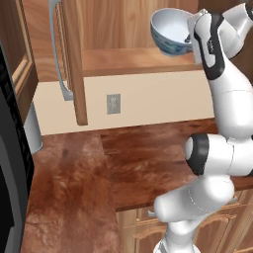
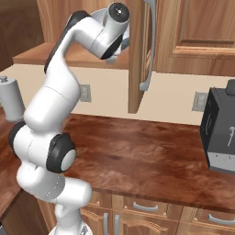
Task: Take the smaller bowl and place it next to the appetizer plate on the dining counter , and place the larger bowl next to the plate with cooked food.
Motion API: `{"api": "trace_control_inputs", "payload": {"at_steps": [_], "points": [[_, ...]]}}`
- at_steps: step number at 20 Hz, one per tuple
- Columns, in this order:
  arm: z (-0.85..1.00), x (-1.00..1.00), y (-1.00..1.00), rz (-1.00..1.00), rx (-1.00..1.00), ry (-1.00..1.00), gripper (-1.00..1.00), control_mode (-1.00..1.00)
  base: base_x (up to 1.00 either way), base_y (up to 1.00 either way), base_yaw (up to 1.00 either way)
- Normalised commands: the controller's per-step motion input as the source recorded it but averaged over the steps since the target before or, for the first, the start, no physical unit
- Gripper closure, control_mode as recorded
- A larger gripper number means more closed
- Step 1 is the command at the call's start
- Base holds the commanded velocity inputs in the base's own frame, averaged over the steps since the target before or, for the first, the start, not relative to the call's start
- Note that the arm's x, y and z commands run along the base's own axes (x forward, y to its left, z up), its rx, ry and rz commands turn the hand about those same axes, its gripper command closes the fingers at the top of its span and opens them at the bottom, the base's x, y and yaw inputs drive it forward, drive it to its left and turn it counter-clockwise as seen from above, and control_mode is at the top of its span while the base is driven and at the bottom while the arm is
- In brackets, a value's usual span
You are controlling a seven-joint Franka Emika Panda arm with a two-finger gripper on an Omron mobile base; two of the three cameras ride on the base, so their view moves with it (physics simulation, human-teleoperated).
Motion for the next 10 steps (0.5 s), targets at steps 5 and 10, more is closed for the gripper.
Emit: {"api": "trace_control_inputs", "payload": {"at_steps": [5,10], "points": [[0.1,-0.93,0.01,-0.05,0.08,-0.23,1.0,-1.0,0.0,0.0,0.0],[0.0,-1.0,0.24,-0.05,0.04,-0.28,1.0,-1.0,0.0,0.0,0.0]]}}
